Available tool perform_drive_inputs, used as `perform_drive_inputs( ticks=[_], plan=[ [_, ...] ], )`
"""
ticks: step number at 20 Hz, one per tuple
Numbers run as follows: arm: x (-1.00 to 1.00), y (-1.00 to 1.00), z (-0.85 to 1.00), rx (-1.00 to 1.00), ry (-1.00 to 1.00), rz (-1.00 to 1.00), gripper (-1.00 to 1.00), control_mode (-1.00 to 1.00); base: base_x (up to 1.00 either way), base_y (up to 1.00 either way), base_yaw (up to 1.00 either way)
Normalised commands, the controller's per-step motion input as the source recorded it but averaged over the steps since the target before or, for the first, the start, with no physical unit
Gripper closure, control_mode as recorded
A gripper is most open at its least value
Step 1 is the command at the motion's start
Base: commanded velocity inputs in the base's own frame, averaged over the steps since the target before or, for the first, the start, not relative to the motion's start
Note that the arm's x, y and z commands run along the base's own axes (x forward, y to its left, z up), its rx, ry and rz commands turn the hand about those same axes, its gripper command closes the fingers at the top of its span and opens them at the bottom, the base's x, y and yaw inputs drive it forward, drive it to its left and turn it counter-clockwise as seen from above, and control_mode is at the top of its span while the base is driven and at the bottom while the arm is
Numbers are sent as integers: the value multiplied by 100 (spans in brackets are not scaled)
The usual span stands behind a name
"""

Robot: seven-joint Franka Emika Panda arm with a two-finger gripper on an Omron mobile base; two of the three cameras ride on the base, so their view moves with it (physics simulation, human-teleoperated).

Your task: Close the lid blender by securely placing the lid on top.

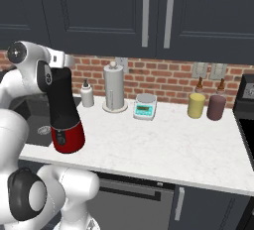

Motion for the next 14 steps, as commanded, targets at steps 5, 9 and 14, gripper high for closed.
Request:
perform_drive_inputs(
  ticks=[5, 9, 14],
  plan=[
    [-3, 0, 29, 0, 0, 0, 100, -100, 0, 0, 0],
    [-20, 0, 39, 0, 0, 0, 100, -100, 0, 0, 0],
    [-34, -1, 34, 0, 0, 0, 100, -100, 0, 0, 0]
  ],
)
